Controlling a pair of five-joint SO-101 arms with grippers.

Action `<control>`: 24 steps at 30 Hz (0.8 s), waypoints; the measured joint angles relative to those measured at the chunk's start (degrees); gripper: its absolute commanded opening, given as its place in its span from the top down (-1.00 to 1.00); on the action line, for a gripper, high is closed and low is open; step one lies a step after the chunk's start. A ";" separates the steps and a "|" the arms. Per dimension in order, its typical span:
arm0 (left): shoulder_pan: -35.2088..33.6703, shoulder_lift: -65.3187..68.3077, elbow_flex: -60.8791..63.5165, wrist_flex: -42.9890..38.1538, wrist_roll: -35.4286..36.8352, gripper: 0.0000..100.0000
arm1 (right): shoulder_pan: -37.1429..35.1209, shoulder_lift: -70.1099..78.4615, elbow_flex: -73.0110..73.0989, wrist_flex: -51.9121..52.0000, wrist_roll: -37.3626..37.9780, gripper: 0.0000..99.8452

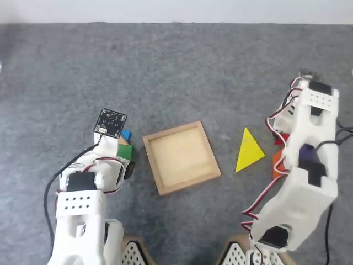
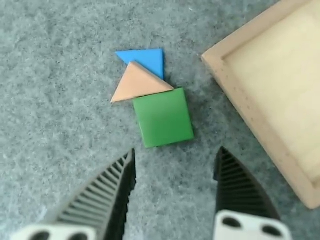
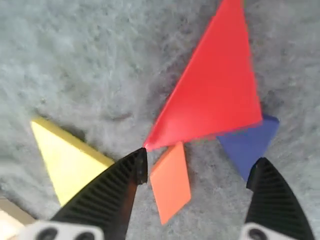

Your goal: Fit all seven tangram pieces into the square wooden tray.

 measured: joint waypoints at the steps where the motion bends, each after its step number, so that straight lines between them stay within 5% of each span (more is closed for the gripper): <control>1: 0.00 0.00 0.00 0.00 0.00 0.50 | 0.09 1.14 0.00 -0.35 0.00 0.35; 24: 0.00 0.00 0.00 0.00 0.00 0.50 | 0.79 2.64 -5.89 0.88 -2.73 0.21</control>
